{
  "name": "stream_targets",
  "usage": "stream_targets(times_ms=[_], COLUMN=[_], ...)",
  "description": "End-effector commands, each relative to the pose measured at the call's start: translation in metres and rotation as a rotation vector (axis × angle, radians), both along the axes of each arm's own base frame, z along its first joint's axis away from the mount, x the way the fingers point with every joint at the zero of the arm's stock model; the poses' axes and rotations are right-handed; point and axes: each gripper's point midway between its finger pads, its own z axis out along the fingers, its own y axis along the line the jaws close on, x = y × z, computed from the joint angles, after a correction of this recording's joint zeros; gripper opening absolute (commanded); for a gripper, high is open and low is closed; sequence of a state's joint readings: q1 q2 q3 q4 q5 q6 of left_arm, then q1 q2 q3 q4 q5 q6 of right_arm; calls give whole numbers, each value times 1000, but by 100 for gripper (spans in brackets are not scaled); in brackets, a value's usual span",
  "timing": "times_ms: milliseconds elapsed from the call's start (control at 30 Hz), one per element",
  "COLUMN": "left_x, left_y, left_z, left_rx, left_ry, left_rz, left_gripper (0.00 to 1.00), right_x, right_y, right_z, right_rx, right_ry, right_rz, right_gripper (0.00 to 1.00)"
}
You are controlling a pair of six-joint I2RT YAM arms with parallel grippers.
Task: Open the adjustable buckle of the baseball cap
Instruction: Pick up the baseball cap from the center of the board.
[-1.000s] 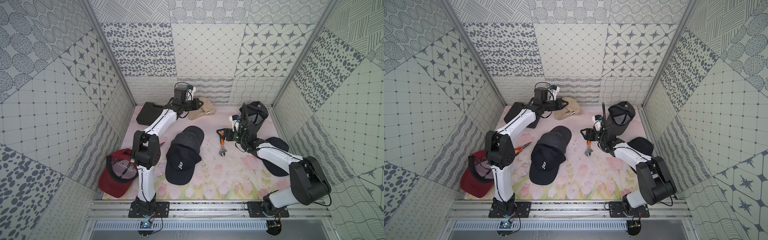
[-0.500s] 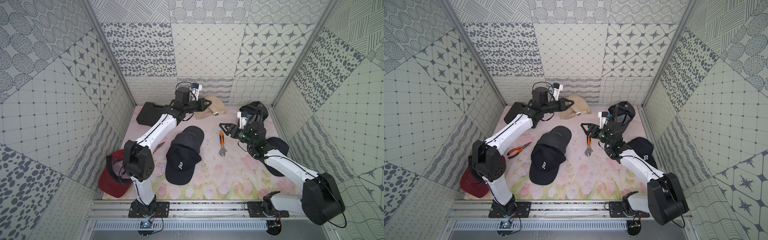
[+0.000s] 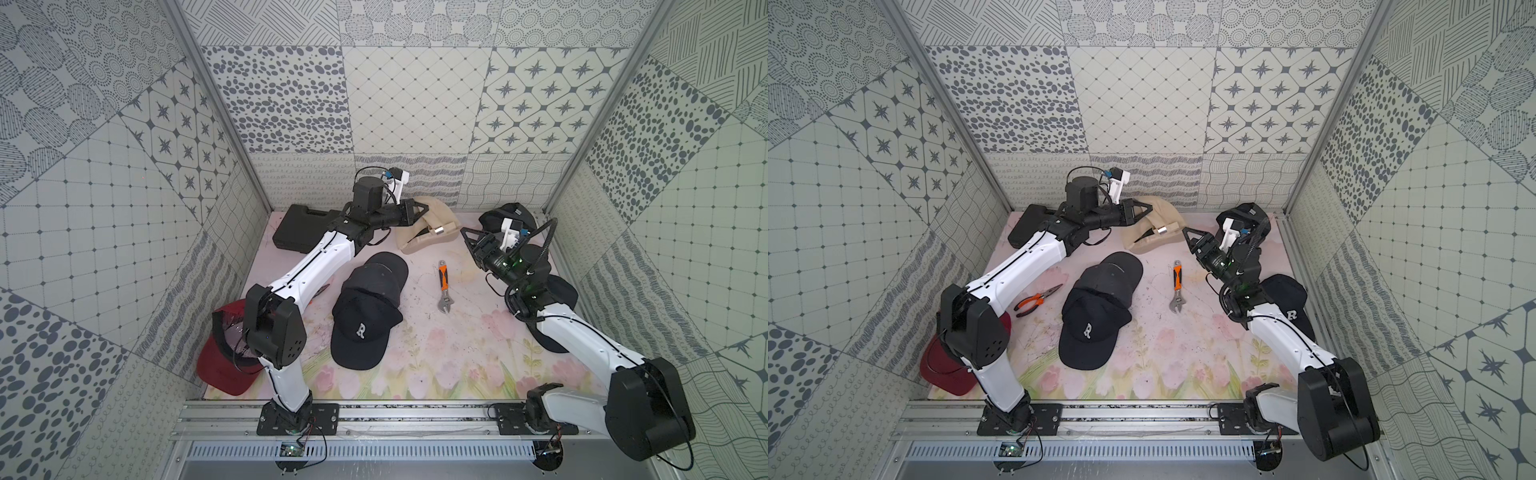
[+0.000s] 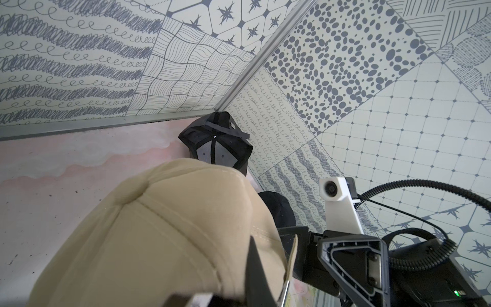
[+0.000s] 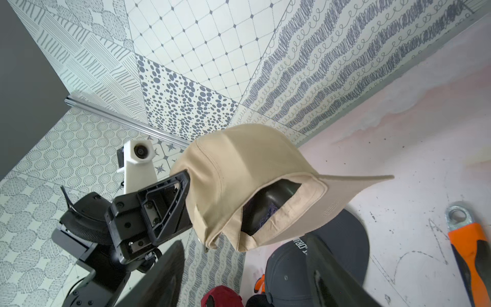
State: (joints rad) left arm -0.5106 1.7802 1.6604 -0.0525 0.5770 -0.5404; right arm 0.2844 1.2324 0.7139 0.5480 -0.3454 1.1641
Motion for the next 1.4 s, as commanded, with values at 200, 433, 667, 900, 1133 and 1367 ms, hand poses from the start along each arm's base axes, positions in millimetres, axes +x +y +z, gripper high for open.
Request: stream_targets(times_ms=[200,433,667,900,1133,1367], left_x=[-15,-18,-22,-24,-24,-22], left_y=[-5,-5,-7,-10,-7,12], left_z=[30,29,27,25,13,0], left_rx=[-57,-57,-50,-50,-15,126], left_ry=[-113,-111,-115,-108,-105,-221], left_rz=[-43,-51,-60,-71,-58,6], left_gripper=[0,0,0,0,13,50], right_x=[13,19,19,20,16,18], right_y=[3,17,27,32,35,27], right_z=[18,14,23,32,54,57], right_rx=[234,274,283,289,211,76], right_ry=[32,73,43,4,-113,-125], right_rz=[33,80,127,142,164,139], right_gripper=[67,65,58,38,0,0])
